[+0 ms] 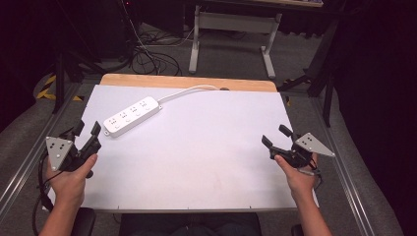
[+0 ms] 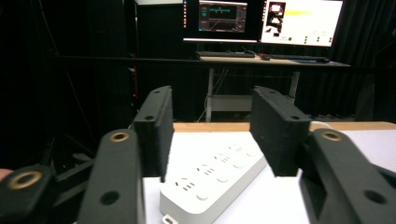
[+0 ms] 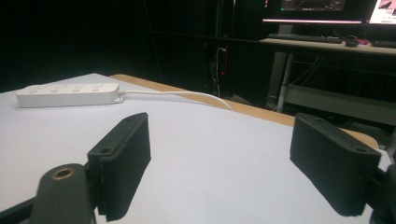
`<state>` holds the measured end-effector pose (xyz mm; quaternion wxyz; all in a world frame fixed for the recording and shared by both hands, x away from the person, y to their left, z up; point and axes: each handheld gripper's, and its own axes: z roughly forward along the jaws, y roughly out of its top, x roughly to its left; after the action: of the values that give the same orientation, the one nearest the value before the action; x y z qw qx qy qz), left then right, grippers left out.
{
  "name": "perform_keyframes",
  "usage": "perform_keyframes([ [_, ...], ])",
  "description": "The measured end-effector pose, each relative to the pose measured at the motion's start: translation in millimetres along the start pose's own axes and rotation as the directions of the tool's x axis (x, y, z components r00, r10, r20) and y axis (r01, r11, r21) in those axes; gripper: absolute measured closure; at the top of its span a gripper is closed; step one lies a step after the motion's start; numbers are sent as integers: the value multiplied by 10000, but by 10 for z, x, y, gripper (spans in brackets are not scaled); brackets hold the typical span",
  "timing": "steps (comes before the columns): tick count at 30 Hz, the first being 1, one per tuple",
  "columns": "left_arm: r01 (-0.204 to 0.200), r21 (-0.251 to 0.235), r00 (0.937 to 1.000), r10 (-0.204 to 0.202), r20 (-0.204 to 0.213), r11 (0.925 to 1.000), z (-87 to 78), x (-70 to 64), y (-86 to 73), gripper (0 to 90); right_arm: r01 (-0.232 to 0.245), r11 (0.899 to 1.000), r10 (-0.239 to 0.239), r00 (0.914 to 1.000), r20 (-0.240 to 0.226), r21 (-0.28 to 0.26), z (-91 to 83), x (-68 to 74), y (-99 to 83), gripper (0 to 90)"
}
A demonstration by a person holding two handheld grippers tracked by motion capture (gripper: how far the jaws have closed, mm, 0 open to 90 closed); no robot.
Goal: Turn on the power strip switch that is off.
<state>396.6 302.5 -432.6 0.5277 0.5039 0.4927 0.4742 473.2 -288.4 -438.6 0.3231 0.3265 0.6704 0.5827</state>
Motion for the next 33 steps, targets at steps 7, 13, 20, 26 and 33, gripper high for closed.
perform_keyframes([
  [7,-17,57,10000,16,79,10000,-17,20,11,710,-10,10000,10,10000,-1,-3,-2,1,0,209],
  [13,109,-10,9999,-109,-130,9999,-46,63,33,873,61,10000,-60,10000,-40,72,4,6,-5,212],
  [20,-191,-362,9981,169,-585,9992,-17,86,147,899,27,9999,-26,10000,-68,100,12,6,-7,212],
  [26,-274,-207,9968,257,-759,9994,89,84,235,899,-32,10000,33,10000,-56,78,16,1,-4,211],
  [33,-813,-134,9951,804,-577,9966,184,13,339,899,25,9999,-23,10000,-95,146,42,3,-9,210],
])
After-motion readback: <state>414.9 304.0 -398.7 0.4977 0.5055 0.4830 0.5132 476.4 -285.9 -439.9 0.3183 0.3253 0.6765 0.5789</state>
